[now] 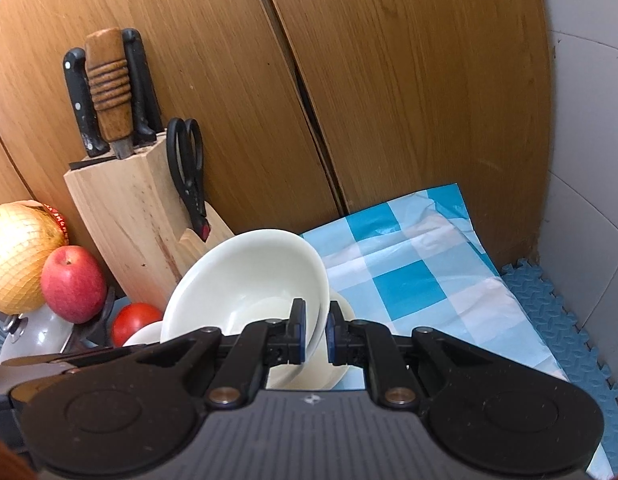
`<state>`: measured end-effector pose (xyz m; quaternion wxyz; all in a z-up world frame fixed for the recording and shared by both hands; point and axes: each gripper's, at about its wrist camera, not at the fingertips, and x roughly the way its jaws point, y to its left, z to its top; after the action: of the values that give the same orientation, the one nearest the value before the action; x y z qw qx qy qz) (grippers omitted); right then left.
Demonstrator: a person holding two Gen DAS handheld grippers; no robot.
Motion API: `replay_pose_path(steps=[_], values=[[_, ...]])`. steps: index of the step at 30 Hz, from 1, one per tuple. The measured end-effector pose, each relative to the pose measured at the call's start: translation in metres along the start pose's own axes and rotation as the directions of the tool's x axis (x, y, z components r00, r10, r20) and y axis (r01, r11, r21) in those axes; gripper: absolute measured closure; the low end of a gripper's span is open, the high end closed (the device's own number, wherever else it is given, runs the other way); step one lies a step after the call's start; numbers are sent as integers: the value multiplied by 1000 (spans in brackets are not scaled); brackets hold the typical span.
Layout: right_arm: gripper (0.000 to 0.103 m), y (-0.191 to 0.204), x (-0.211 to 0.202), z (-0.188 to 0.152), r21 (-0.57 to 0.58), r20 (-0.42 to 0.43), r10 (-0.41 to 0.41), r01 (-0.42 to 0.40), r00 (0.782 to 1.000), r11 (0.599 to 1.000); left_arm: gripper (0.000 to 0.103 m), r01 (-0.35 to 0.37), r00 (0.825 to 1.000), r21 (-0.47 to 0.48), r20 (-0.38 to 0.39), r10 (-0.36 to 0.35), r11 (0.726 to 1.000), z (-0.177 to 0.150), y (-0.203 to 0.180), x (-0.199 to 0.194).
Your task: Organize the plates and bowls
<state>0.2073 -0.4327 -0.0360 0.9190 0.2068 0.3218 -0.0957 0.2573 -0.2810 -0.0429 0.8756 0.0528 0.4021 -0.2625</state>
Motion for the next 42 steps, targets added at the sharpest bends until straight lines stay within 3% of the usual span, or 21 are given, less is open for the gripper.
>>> replay_pose_path(steps=[9, 13, 23, 31, 32, 34, 42], values=[[92, 0, 13, -4, -23, 7, -30, 30, 1000, 999, 81, -17, 1000, 1, -15, 17, 1000, 0, 0, 12], [84, 1, 12, -5, -62, 59, -88, 92, 994, 994, 80, -50, 999, 14, -13, 50, 999, 0, 1, 18], [78, -16, 25, -6, 18, -30, -83, 84, 996, 996, 72, -54, 998, 13, -18, 54, 998, 2, 0, 27], [78, -25, 40, -15, 52, -119, -54, 61, 991, 997, 67, -64, 996, 35, -53, 66, 997, 4, -4, 42], [83, -25, 42, -16, 49, -133, -51, 58, 990, 997, 68, -67, 996, 50, -50, 70, 996, 3, -6, 43], [90, -26, 41, -16, 53, -141, -29, 36, 990, 998, 70, -66, 996, 67, -51, 70, 996, 1, -10, 42], [91, -29, 16, -13, 56, -138, -53, 62, 989, 997, 73, -23, 998, 80, -64, 28, 997, -6, -22, 22]])
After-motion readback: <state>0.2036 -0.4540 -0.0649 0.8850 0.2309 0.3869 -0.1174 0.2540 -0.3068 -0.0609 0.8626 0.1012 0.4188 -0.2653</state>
